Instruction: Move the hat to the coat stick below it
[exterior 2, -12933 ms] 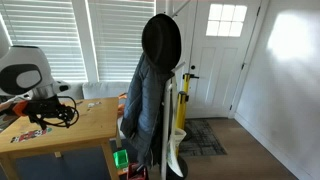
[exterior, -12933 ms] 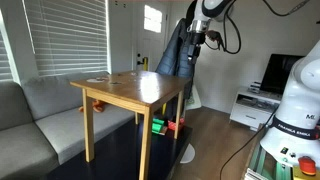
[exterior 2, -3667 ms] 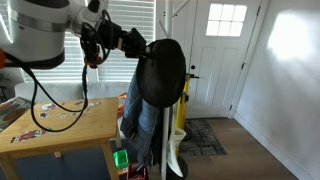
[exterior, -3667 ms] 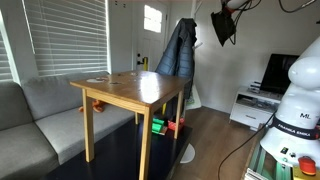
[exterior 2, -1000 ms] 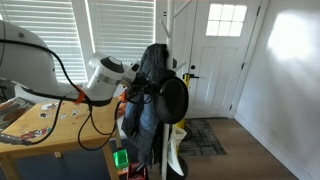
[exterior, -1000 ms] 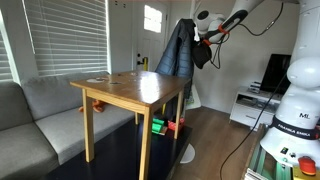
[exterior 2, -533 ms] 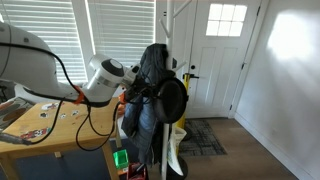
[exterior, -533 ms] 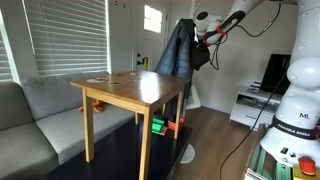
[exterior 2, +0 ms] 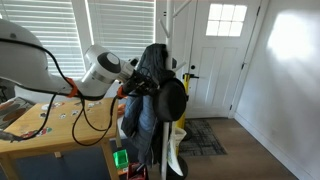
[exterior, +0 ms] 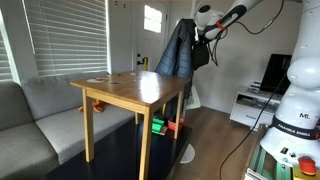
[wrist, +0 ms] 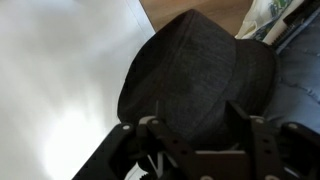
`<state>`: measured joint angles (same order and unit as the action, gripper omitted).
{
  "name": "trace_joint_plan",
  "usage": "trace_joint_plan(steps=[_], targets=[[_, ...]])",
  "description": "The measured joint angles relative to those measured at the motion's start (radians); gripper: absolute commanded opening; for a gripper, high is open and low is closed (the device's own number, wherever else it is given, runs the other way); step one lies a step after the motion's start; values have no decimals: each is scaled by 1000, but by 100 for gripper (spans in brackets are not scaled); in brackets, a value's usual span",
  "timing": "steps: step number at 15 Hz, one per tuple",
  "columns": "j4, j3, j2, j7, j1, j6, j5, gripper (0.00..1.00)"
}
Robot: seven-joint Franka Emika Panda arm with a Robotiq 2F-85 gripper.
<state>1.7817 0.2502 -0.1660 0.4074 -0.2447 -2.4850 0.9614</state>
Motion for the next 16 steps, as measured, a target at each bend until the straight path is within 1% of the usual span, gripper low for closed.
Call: trace_joint_plan(steps=[1, 3, 5, 7, 10, 12, 14, 16], targets=[[4, -9, 22, -59, 2, 15, -47, 99], [13, -34, 77, -187, 17, 105, -168, 100], [12, -64, 139, -303, 45, 252, -293, 100], [5, -97, 198, -382, 79, 413, -391, 100], [-28, -144, 264, -456, 133, 654, -507, 100], [-56, -172, 285, -490, 164, 798, -564, 100], [-84, -197, 289, -505, 189, 922, -605, 100], [-101, -216, 288, -510, 211, 1011, -639, 100]])
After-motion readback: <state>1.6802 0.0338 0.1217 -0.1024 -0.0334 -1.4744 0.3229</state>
